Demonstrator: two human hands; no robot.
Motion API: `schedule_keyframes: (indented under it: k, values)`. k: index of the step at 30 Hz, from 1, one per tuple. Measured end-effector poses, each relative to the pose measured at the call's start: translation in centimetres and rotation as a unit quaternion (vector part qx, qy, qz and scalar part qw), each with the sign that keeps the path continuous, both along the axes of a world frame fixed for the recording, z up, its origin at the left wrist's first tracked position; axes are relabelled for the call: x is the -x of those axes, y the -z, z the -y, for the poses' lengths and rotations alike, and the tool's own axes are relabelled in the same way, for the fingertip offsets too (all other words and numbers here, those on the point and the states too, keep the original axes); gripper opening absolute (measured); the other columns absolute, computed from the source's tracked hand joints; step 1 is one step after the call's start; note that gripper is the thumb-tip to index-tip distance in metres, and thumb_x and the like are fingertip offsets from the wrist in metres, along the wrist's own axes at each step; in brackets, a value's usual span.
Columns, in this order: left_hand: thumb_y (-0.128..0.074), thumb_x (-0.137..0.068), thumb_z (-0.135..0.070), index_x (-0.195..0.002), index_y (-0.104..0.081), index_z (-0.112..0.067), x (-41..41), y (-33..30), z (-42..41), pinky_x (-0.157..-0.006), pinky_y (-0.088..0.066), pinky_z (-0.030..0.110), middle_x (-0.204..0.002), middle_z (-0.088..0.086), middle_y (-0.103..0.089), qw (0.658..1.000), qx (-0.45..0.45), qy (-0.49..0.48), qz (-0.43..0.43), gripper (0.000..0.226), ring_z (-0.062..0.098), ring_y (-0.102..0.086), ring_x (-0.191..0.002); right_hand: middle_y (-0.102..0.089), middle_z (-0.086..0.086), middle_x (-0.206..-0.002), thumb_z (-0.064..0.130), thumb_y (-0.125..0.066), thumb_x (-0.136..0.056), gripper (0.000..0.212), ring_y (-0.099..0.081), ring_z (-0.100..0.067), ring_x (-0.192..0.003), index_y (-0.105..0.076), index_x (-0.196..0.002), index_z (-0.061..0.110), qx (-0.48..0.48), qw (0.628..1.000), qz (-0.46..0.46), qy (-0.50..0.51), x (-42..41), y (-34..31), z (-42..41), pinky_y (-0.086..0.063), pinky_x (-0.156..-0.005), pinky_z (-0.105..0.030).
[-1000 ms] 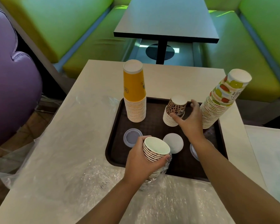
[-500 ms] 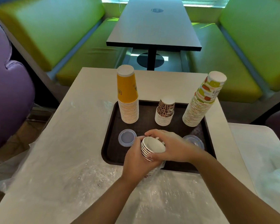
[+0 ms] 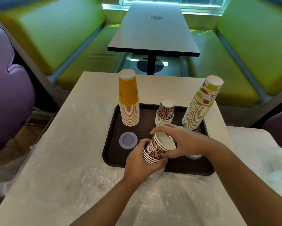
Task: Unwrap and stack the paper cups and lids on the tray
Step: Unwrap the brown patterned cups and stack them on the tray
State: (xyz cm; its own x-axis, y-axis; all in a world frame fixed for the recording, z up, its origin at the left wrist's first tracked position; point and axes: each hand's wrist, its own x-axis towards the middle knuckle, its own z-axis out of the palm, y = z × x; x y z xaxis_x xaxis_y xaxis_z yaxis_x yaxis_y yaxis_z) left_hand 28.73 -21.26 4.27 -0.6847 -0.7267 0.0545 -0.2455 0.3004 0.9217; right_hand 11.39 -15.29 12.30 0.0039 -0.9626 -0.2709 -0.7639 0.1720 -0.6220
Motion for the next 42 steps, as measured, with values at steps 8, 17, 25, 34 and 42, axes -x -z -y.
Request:
schedule_keyframes:
  k: [8,17,25,34,42]
  values:
    - [-0.073,-0.058,-0.057,-0.107,-0.048,-0.034,0.5,0.5,0.2,-0.07,-0.056,0.025,-0.094,-0.013,-0.065,1.0,-0.007,-0.008,0.007,0.06,0.0,-0.064,-0.083,-0.032,0.008,-0.138,0.003,-0.072,-0.072,0.078,-0.047,-0.015,-0.118,-0.032,-0.136,0.025,0.061,0.955,-0.279,-0.081,-0.9,0.4,0.7,-0.048,-0.093,-0.03]
    - [-0.072,-0.056,-0.062,-0.108,-0.045,-0.042,0.4,0.9,1.1,-0.079,-0.054,0.019,-0.105,-0.02,-0.056,0.998,-0.022,-0.032,0.039,0.062,-0.003,-0.057,-0.098,-0.051,0.005,-0.125,0.025,-0.084,-0.063,0.079,-0.047,-0.016,-0.11,-0.042,-0.13,0.019,0.273,0.942,-0.093,0.169,4.0,1.3,4.4,-0.044,-0.093,-0.038]
    - [-0.081,-0.064,-0.046,-0.113,-0.044,-0.042,0.9,1.3,1.6,-0.075,-0.05,0.009,-0.106,-0.025,-0.053,0.997,-0.043,-0.034,0.048,0.062,-0.01,-0.051,-0.101,-0.051,-0.011,-0.134,0.02,-0.08,-0.073,0.079,-0.049,-0.027,-0.123,-0.031,-0.134,0.006,0.242,0.894,0.068,0.371,7.3,5.9,7.9,-0.042,-0.095,-0.032]
    - [-0.081,-0.065,-0.046,-0.113,-0.044,-0.042,0.9,1.4,1.9,-0.074,-0.05,0.009,-0.105,-0.022,-0.055,0.997,-0.05,-0.033,0.047,0.061,-0.009,-0.052,-0.102,-0.052,-0.011,-0.131,0.021,-0.081,-0.071,0.079,-0.048,-0.027,-0.123,-0.033,-0.133,0.007,0.17,0.902,0.077,0.389,7.1,10.6,8.0,-0.042,-0.094,-0.032]
    - [-0.082,-0.063,-0.047,-0.112,-0.042,-0.044,0.8,1.4,1.7,-0.077,-0.053,0.014,-0.104,-0.021,-0.056,0.997,-0.052,-0.034,0.042,0.062,-0.007,-0.054,-0.101,-0.035,-0.006,-0.147,0.029,-0.081,-0.07,0.099,-0.034,-0.022,-0.136,-0.019,-0.146,0.016,0.193,0.886,0.094,0.412,7.0,11.7,7.0,-0.034,-0.11,-0.043]
